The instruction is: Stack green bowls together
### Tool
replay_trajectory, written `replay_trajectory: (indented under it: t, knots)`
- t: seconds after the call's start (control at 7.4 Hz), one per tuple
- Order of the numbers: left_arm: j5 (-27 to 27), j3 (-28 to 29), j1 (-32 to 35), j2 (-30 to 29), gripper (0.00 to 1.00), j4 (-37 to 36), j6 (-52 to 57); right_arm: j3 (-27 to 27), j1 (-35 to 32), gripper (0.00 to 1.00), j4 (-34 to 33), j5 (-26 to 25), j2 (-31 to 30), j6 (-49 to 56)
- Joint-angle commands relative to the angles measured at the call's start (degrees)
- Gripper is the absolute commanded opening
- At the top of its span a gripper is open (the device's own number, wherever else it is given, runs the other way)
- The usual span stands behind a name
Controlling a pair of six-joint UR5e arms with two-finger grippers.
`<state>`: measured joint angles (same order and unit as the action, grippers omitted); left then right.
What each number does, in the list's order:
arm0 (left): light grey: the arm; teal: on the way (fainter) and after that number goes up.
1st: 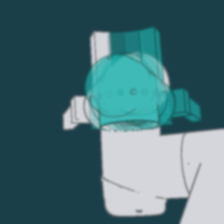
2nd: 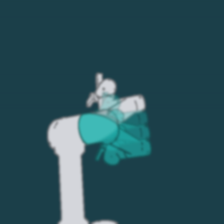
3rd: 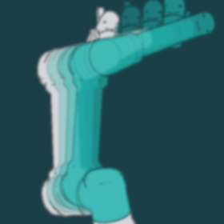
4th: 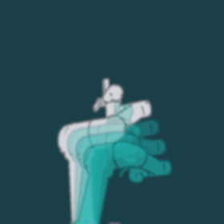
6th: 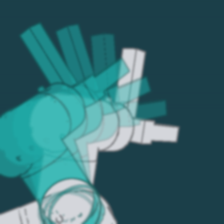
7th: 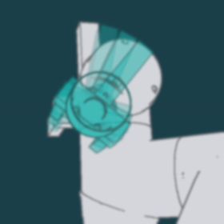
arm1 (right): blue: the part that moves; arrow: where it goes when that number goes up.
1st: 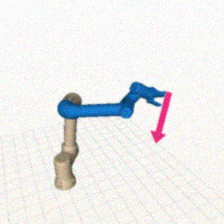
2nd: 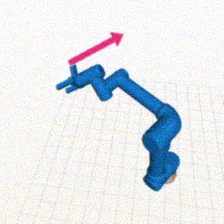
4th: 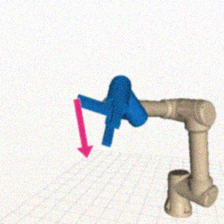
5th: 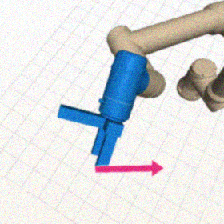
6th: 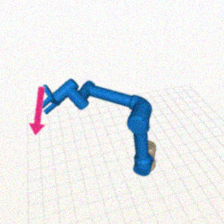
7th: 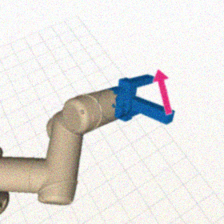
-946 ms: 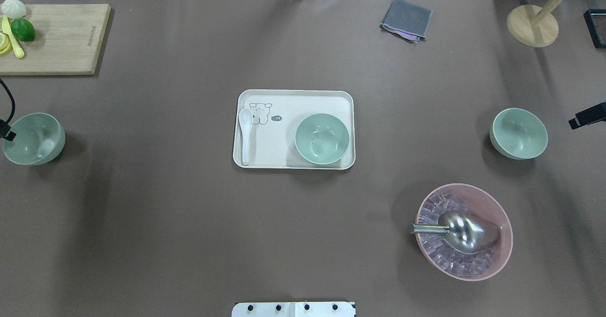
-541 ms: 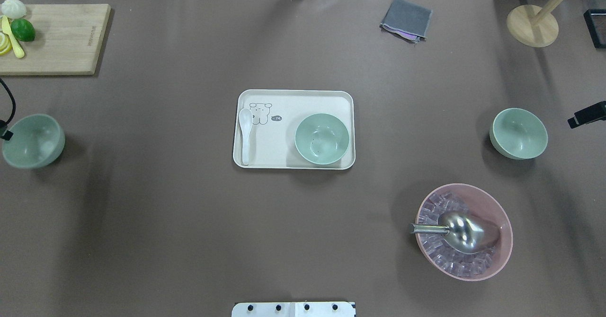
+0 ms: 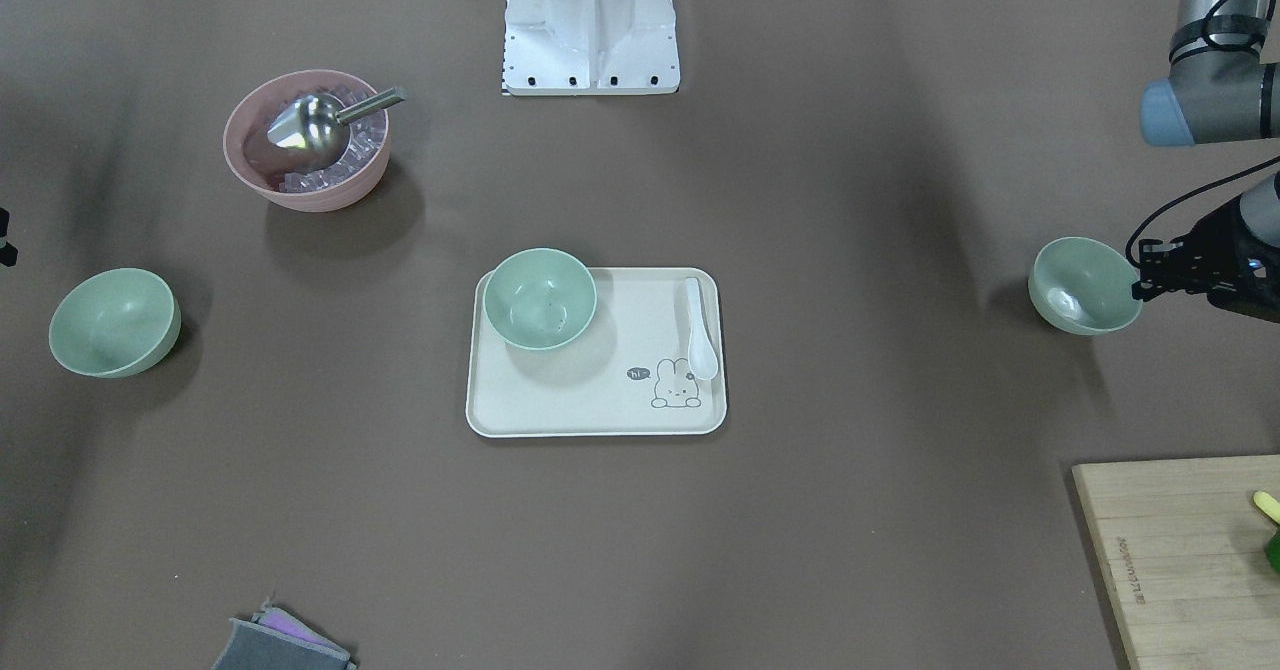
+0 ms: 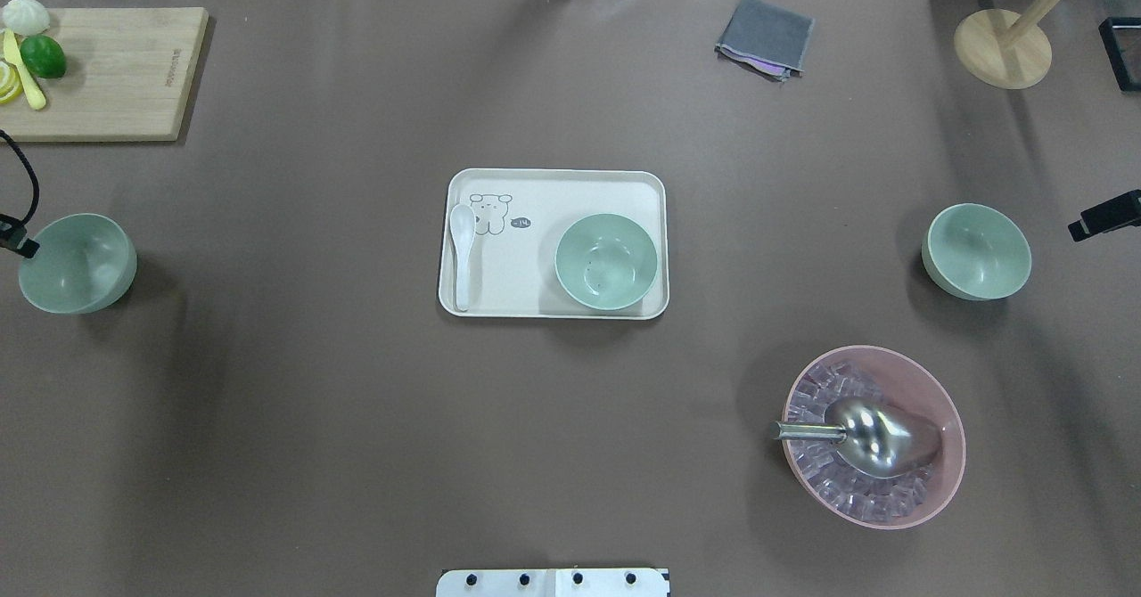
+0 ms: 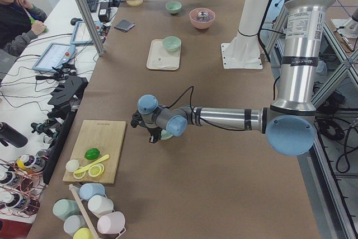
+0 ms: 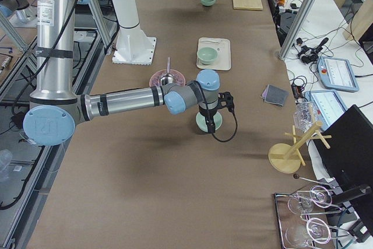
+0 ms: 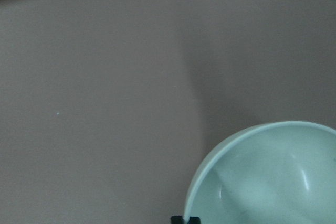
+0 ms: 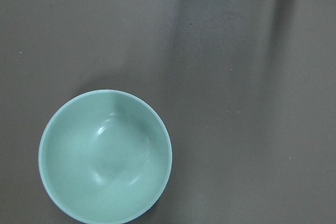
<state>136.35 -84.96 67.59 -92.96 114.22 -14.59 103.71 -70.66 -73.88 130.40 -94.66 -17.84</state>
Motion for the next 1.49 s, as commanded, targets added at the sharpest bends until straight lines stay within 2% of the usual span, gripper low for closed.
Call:
replay_trajectory:
  t: [0.0,0.41,0.54,0.81,1.08,1.22,1.35]
  knots:
    - [3.57,-3.26,0.08,-1.08,0.00,-1.01,-5.66,0.09,0.00,1.00,0.05,0.03,0.00,0.00]
    - [3.57,-8.54,-3.41,-6.16,0.00,-1.54,-22.69,0.18,0.00,1.00,0.05,-0.05,-0.09,0.00]
    - [3.39,-9.60,-5.26,-10.53,0.00,-1.54,-31.46,0.18,0.00,1.00,0.05,0.03,-0.09,0.00]
    - [-0.88,-10.32,-13.06,-18.36,0.00,-1.54,-49.40,0.27,0.00,1.00,0.05,0.03,-0.09,0.00]
    - [-5.02,-9.45,-20.18,-24.60,0.00,-2.59,-59.19,0.27,0.00,1.00,0.05,0.03,-0.09,0.00]
    - [-8.79,-9.35,-22.57,-30.82,0.00,-11.47,-60.80,0.35,0.00,1.00,0.05,0.03,-0.09,0.00]
    - [-9.96,-9.26,-24.25,-36.10,0.00,-19.48,-61.08,0.18,0.00,1.00,0.05,-0.05,-0.09,0.00]
